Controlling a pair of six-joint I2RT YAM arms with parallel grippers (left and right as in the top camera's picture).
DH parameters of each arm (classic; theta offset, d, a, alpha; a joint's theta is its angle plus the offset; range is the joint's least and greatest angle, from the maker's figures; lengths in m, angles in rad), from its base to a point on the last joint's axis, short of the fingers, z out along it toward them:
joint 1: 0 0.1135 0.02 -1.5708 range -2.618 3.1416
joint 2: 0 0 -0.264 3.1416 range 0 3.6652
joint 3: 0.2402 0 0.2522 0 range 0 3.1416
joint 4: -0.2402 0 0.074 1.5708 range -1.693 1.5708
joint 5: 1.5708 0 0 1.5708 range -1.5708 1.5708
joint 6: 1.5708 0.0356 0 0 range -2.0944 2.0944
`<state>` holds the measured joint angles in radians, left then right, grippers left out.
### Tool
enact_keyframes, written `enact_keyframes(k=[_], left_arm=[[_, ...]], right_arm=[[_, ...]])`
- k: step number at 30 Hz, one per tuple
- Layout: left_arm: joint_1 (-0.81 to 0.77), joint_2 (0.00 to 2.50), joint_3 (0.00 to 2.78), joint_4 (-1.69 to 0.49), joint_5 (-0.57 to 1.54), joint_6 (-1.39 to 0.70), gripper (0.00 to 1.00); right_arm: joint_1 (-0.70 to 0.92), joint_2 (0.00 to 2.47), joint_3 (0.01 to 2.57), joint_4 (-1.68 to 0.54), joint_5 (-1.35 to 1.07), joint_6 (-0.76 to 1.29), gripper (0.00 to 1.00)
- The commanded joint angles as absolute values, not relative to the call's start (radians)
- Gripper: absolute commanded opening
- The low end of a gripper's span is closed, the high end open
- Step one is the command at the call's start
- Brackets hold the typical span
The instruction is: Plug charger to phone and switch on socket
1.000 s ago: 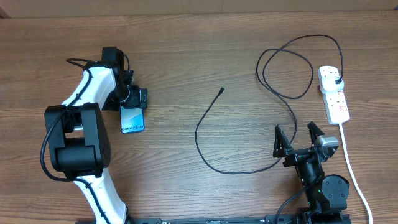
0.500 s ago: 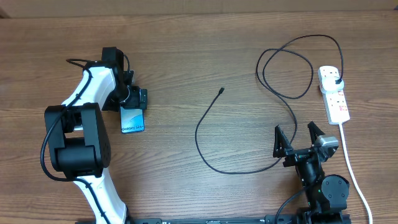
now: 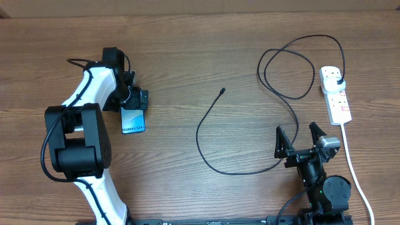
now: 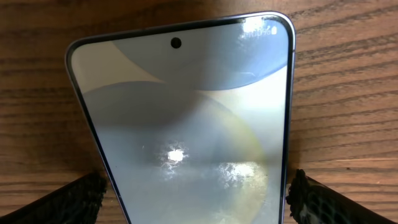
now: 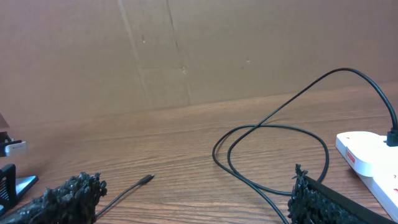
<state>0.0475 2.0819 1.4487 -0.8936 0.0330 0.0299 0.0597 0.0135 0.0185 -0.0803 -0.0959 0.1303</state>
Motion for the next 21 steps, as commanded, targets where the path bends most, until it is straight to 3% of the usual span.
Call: enact_keyframes(k=[1,21], left_arm=[[0.046,2.127,1.441,-0.887,0.08,0.06,0.98],[0.034,2.127,1.435,-0.886,0.158,0.061,0.95]], right_arm=[[0.064,0.003,0.008,-0.076,-0.083,0.129,1.0],[0.064,0.003,0.008,-0.076,-0.083,0.129,1.0]])
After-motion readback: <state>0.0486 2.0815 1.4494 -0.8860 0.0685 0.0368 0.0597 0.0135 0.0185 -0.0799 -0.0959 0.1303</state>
